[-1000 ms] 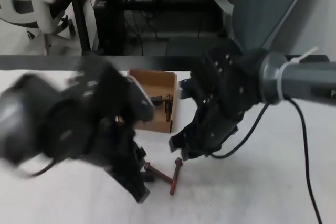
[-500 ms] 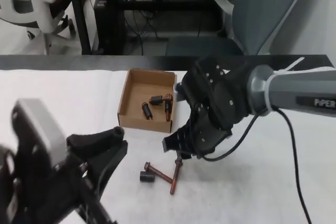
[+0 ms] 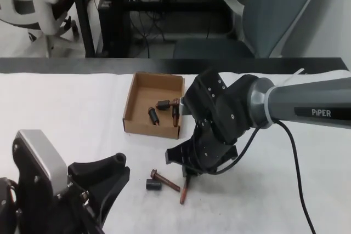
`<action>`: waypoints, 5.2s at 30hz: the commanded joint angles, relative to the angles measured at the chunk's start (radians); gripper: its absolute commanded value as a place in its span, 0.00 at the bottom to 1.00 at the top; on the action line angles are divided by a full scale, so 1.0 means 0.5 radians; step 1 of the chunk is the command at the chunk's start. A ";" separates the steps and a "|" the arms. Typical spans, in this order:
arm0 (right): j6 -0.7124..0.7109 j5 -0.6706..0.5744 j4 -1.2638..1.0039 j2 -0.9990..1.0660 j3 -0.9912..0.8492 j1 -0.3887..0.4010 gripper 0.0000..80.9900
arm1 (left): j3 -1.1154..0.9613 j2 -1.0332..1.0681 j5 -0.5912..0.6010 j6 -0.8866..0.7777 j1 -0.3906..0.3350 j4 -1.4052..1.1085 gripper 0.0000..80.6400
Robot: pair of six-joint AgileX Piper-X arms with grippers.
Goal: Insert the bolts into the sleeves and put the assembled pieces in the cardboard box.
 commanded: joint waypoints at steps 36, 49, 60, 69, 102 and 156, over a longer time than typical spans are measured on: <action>-0.712 0.283 -1.125 -1.280 0.733 0.400 0.01 | -0.015 1.305 0.189 -0.375 -0.299 -1.477 0.02; -0.708 0.217 -1.091 -1.281 0.733 0.451 0.01 | -0.019 1.305 0.019 -0.307 -0.324 -1.477 0.02; -0.731 0.226 -1.026 -1.281 0.733 0.482 0.01 | -0.019 1.305 -0.092 -0.202 -0.324 -1.477 0.02; -0.767 0.272 -1.024 -1.295 0.733 0.482 0.01 | -0.019 1.305 -0.116 -0.202 -0.324 -1.340 0.02; -0.658 0.061 -0.841 -1.295 0.733 0.637 0.22 | -0.042 1.305 -0.188 -0.287 -0.317 -1.461 0.02; -2.429 -0.253 -0.395 -0.204 0.140 0.440 0.62 | -2.067 2.256 0.437 -0.114 1.025 0.835 0.87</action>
